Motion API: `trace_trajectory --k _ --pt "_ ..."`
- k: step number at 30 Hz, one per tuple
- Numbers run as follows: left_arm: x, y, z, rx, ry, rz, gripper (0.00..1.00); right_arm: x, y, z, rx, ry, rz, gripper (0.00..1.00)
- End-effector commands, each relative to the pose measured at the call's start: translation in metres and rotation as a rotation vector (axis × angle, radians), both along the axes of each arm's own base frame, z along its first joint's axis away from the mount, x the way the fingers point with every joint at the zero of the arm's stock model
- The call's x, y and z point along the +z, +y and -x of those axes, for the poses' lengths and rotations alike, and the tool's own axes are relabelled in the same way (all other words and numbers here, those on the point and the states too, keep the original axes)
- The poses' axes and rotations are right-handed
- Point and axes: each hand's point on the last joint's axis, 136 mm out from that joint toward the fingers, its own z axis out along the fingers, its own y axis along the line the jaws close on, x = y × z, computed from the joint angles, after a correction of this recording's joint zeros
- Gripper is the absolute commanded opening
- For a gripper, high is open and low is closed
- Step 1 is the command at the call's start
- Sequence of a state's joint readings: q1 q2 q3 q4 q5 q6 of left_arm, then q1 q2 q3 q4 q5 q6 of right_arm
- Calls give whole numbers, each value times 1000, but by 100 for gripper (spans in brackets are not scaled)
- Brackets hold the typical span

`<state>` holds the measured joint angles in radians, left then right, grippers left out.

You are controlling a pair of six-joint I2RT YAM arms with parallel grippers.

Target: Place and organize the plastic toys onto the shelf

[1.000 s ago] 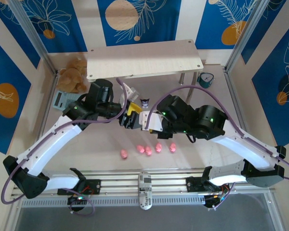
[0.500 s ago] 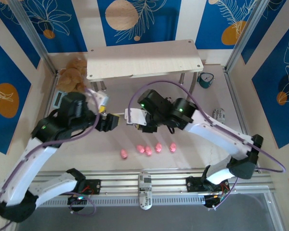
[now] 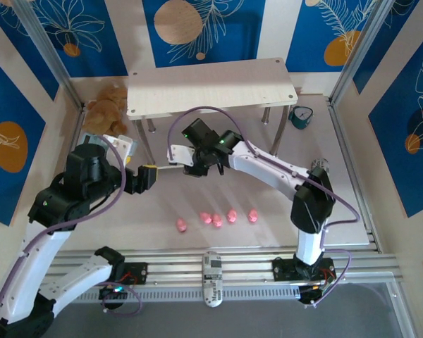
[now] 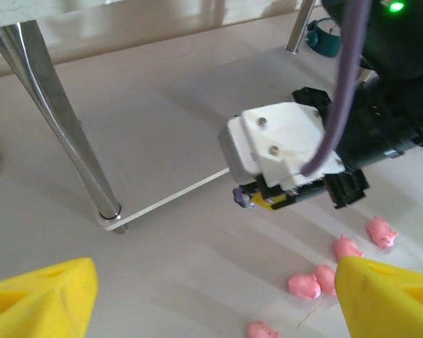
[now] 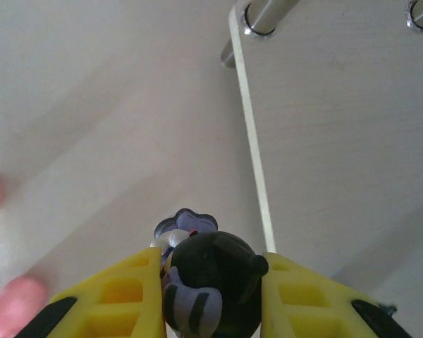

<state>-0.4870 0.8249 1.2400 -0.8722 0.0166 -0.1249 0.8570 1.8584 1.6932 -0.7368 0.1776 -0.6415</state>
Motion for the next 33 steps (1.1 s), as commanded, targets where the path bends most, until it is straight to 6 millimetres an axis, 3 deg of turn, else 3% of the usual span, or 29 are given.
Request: trace_trajectory --k 1,8,13,26,33 --pt "0 5 -4 15 -17 -13 87 15 23 -18 52 -63 -71 0" --pt "-1 8 -6 20 -18 -13 88 -14 34 -50 81 -175 30 0" --pt "-3 8 -9 18 -17 -7 87 -20 37 -64 87 -206 67 0" --pt "-11 13 -12 2 -1 -12 88 -31 49 -77 111 -206 104 0" --pt "-13 16 -13 3 0 -5 88 -42 44 -86 100 -240 148 0"
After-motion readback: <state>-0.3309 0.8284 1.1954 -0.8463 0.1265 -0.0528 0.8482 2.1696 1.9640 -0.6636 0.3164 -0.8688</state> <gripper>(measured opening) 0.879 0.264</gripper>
